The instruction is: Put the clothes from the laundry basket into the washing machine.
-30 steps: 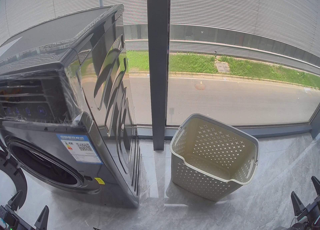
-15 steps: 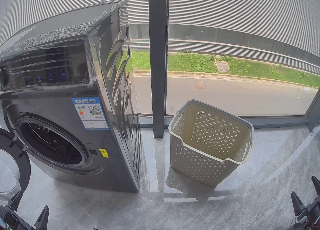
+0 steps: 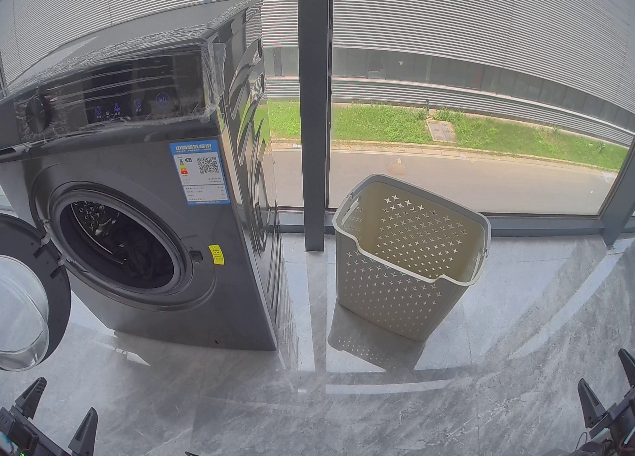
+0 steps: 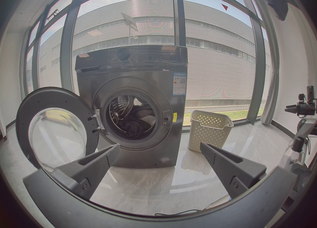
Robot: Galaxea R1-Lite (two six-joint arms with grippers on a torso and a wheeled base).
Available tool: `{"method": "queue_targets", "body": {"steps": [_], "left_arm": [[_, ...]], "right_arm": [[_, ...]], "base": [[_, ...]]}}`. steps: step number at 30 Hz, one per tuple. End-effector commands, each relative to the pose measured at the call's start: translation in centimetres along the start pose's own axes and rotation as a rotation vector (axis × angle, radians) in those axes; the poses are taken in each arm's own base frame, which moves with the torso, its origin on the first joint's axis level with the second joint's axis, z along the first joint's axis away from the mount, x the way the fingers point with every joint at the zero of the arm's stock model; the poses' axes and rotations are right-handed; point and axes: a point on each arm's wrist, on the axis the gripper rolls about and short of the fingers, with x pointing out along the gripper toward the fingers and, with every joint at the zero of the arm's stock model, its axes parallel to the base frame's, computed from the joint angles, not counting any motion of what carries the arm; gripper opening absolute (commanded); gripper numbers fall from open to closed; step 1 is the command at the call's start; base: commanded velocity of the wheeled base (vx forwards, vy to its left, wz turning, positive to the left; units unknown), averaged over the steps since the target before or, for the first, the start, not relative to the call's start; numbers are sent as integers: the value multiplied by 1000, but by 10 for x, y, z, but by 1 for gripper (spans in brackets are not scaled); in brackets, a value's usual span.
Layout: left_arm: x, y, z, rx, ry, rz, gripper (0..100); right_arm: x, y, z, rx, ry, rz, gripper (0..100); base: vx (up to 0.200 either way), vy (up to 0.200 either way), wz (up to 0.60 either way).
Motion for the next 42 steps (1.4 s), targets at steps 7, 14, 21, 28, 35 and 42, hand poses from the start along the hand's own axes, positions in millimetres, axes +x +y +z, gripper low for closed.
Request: {"method": "queue_targets", "body": {"steps": [7,14,21,28,35,42], "left_arm": [[1,0,-5,0,19,1,100],[1,0,-5,0,19,2,100],[1,0,-5,-2,19,1,100],[1,0,-5,0,19,1,100],[1,0,-5,0,20,1,100],[1,0,-5,-2,19,1,100]], "right_arm": [[0,0,0,0,2,0,100],[0,0,0,0,3,0,100],[0,0,0,0,2,0,100],[0,0,0,0,2,0,100],[0,0,0,0,2,0,100],[0,0,0,0,2,0,100]], "base": [[-143,0,0],[0,0,0],[0,0,0],[0,143,0],[0,200,0],[0,200,0]]}}
